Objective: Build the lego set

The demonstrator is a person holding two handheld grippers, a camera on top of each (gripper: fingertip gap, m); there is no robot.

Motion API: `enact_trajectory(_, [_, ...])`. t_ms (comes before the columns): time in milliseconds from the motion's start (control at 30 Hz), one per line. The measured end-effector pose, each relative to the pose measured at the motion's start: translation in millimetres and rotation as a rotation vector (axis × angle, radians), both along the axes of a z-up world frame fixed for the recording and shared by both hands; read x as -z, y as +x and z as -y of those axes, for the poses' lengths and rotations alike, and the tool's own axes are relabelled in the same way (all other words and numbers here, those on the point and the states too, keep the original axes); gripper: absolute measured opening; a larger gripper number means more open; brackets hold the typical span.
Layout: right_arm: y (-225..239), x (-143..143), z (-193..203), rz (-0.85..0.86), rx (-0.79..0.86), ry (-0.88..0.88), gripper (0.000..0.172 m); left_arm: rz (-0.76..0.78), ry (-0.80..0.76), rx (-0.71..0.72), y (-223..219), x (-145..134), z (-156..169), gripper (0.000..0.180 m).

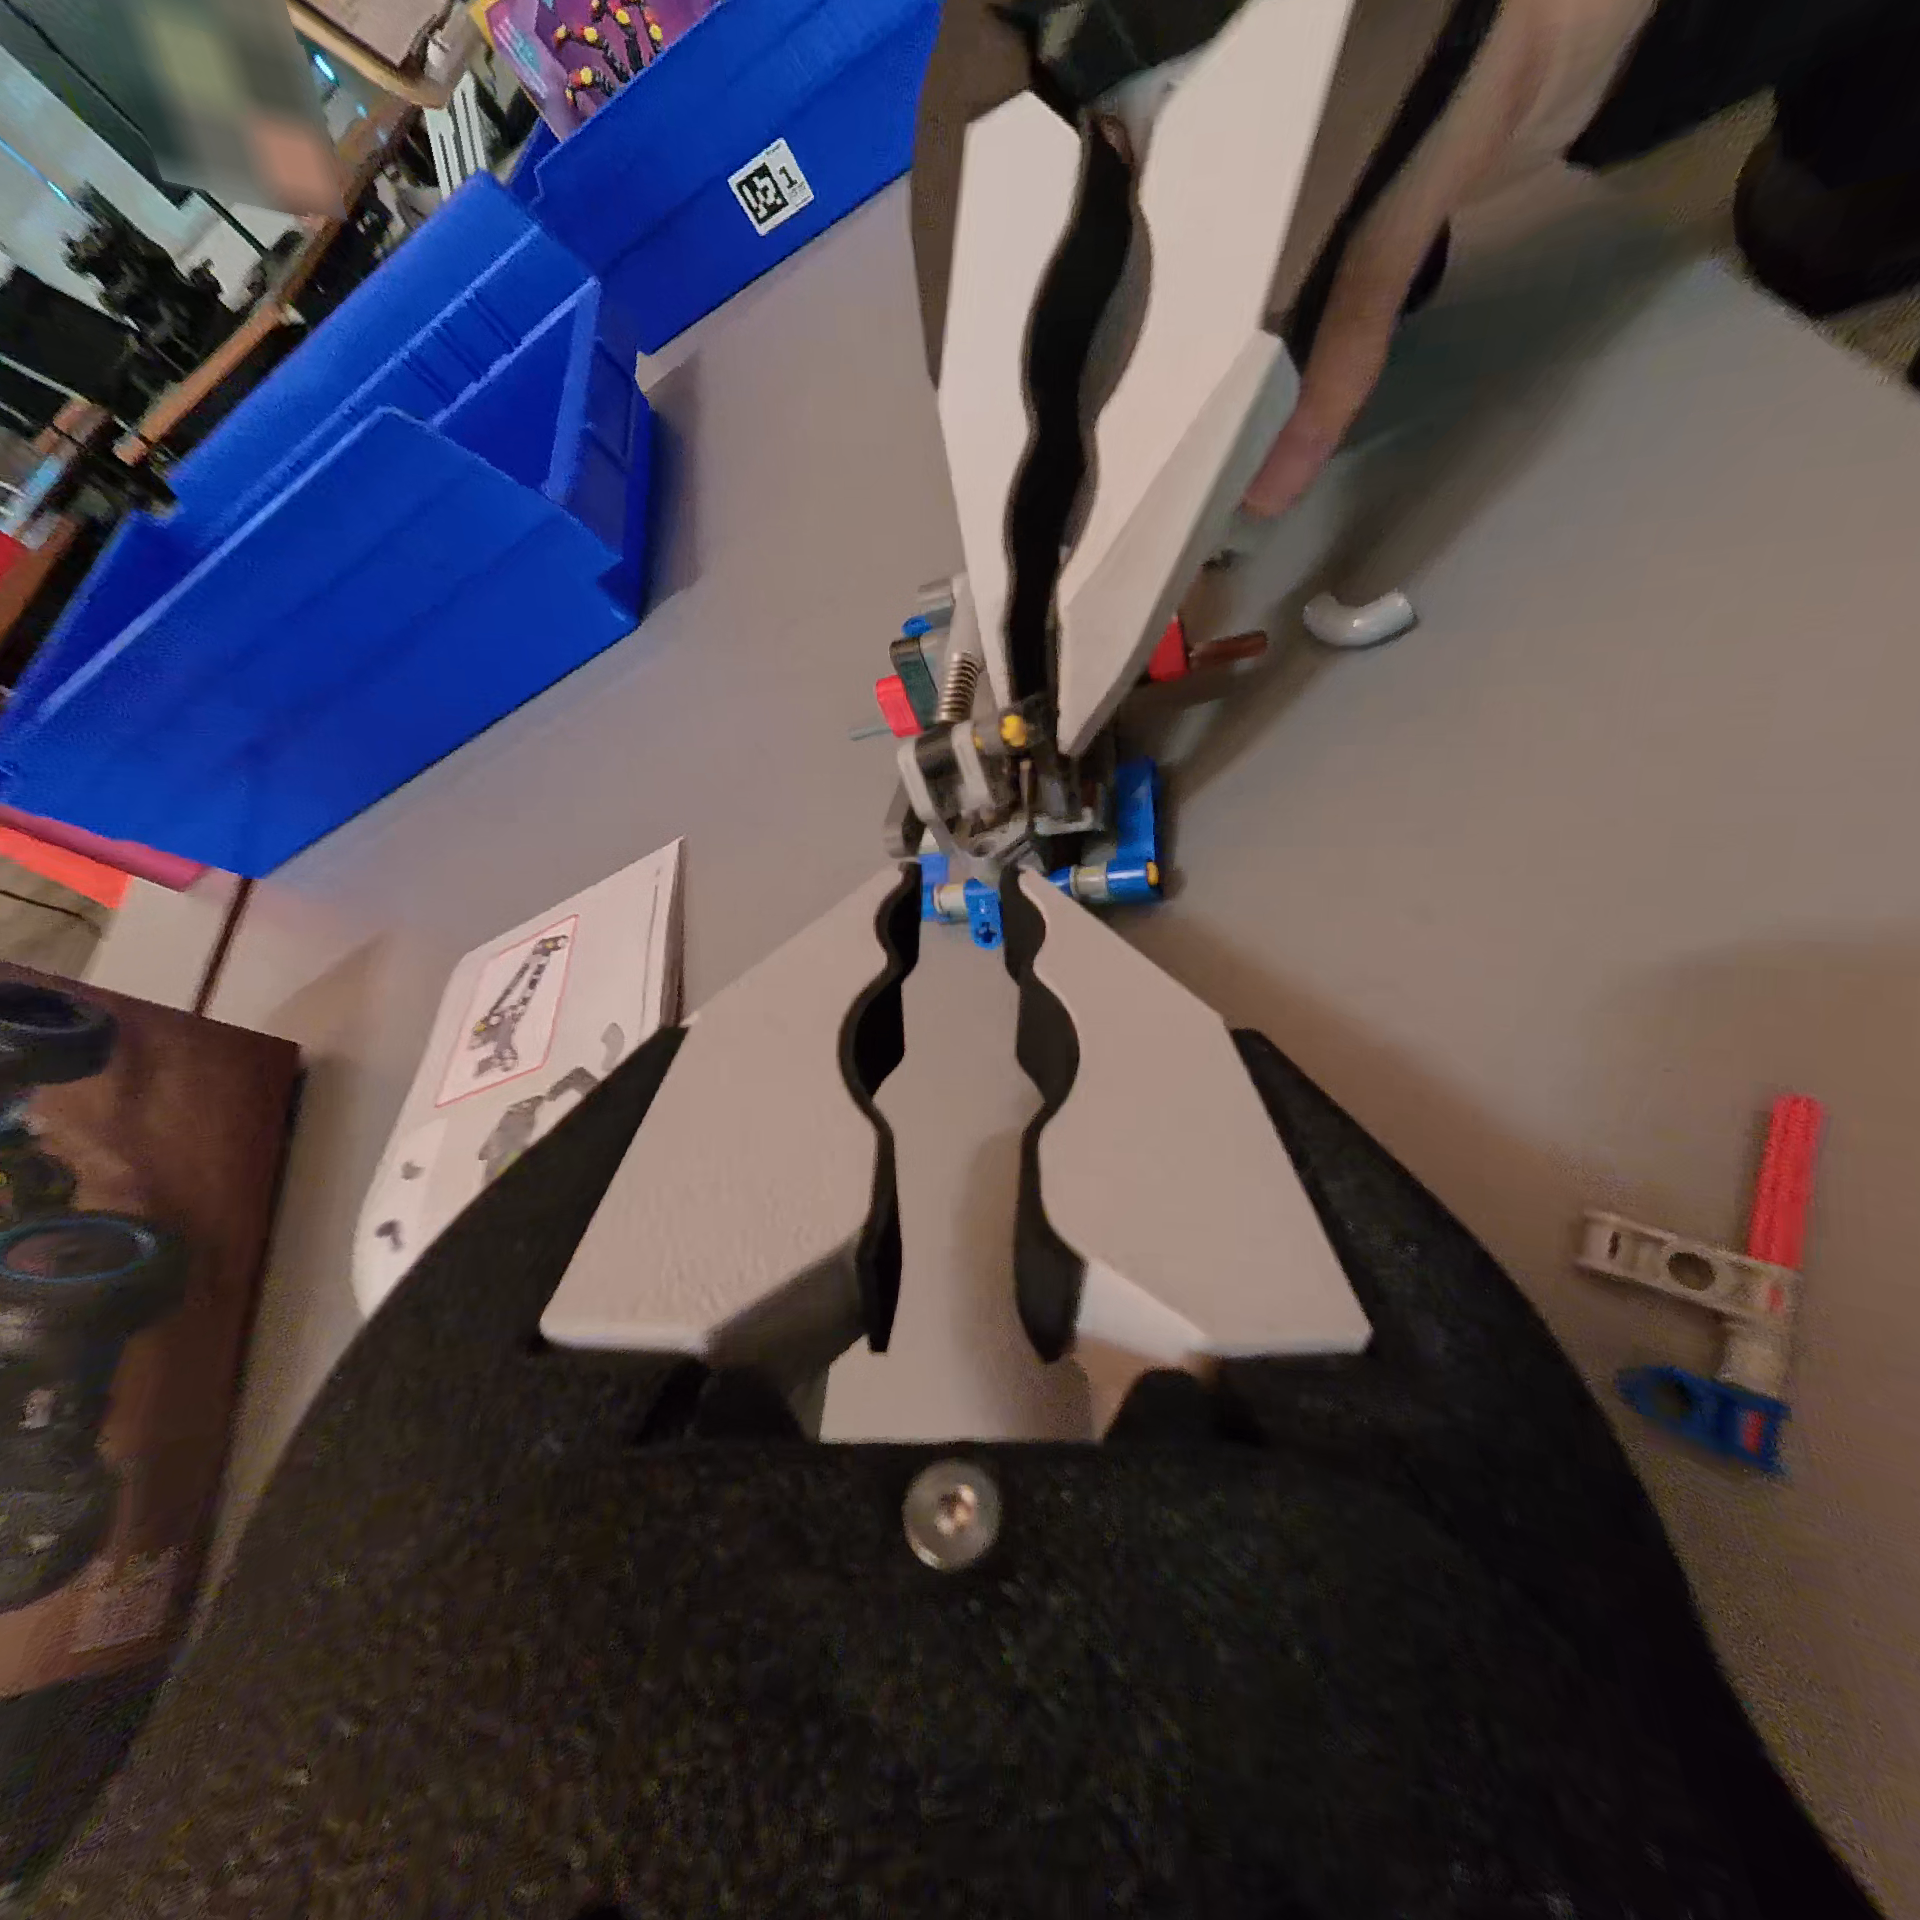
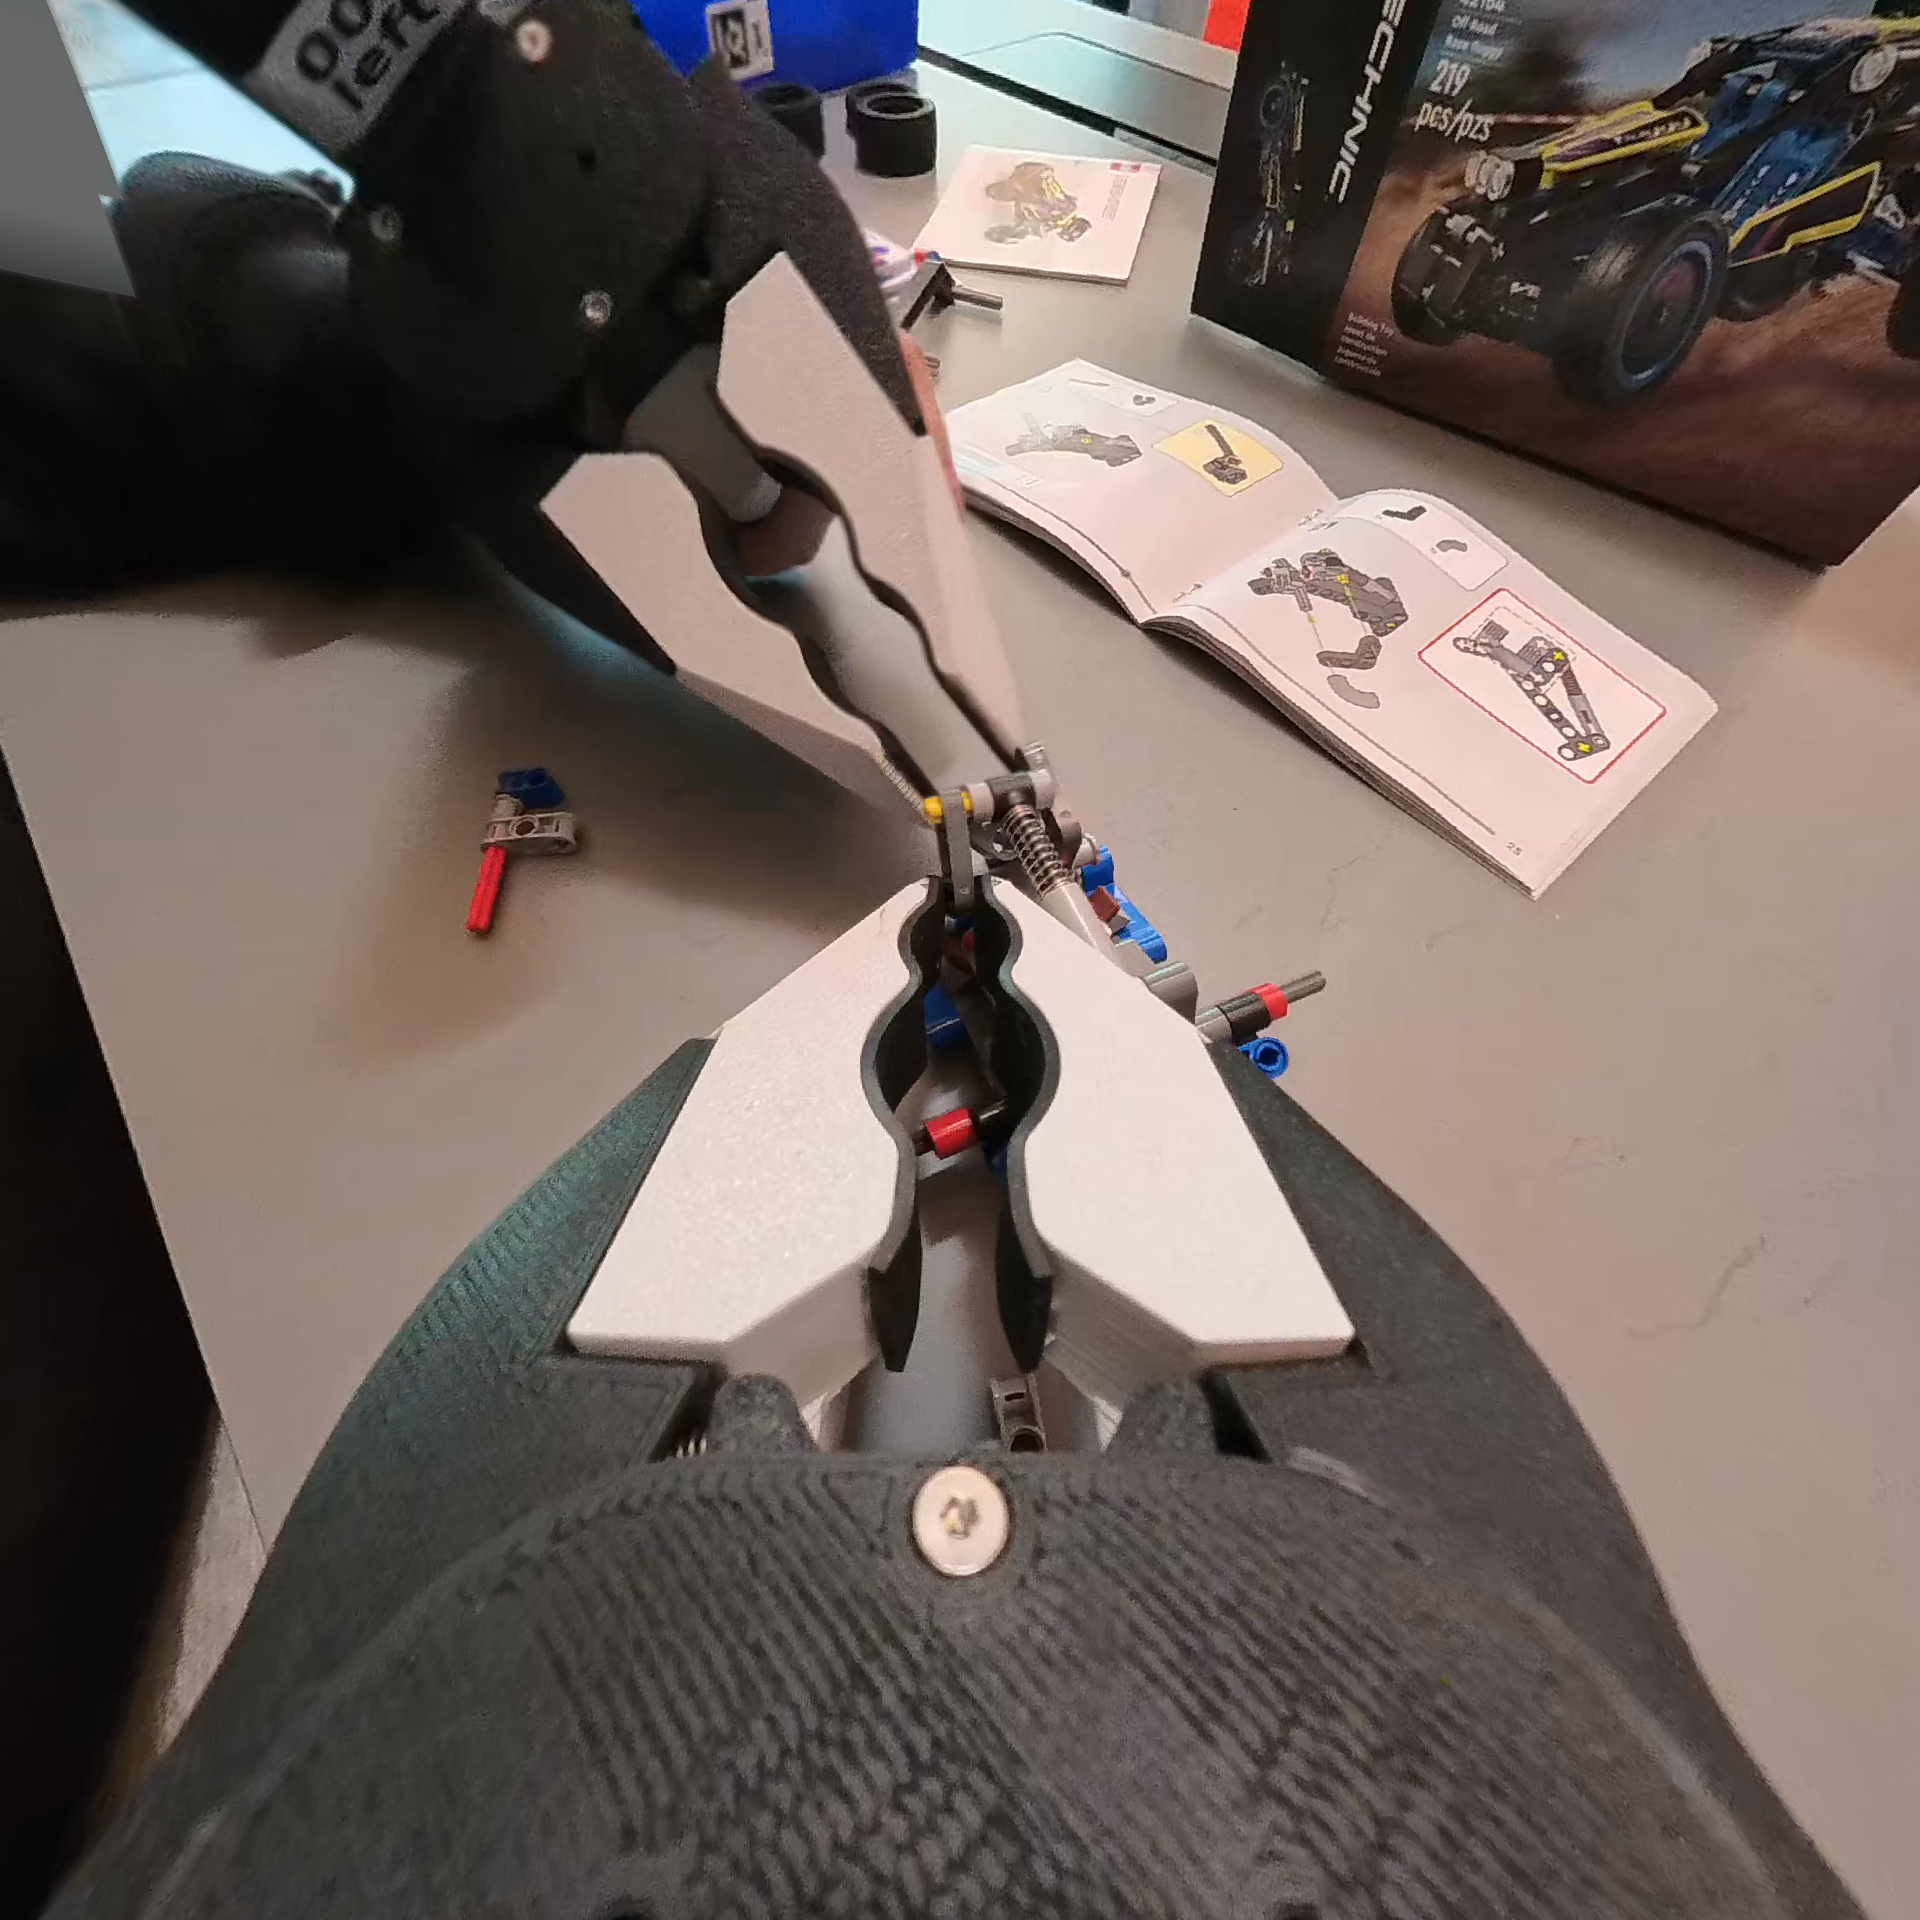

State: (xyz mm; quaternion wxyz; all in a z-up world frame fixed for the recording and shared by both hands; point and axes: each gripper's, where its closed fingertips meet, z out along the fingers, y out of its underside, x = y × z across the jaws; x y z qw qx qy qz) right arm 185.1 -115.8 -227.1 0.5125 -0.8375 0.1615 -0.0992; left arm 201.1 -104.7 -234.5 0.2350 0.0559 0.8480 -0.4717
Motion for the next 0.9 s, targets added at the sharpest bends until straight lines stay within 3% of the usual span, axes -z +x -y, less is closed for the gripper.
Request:
enact_trajectory(33, [-1.8, 0.1, -0.5, 0.0, -0.015, 0.0, 0.003, -0.05, -0.018, -0.003, -0.8, -1.0, 0.9, 0.012])
enact_trajectory(200, [-3.2, 0.3, -0.9, -0.005, -0.027, 0.0, 0.003, -0.285, -0.03, -0.049, -0.8, 5.0, 2.4, 0.024])
enact_trajectory(333, [-6.2, 0.4, -2.1, -0.016, -0.055, 0.004, 0.003, -0.278, 0.02, -0.022, -5.1, 11.8, 5.7, 0.033])
enact_trajectory(433, [-8.4, 0.5, -2.2, -0.035, -0.075, 0.009, 0.003, -0.238, 0.021, 0.002, -6.3, 10.8, 8.5, 0.024])
enact_trajectory(900, [-11.5, 1.4, -0.7, -0.067, -0.119, 0.015, 0.003, -0.315, 0.008, 0.056, -8.8, 8.8, 7.8, 0.028])
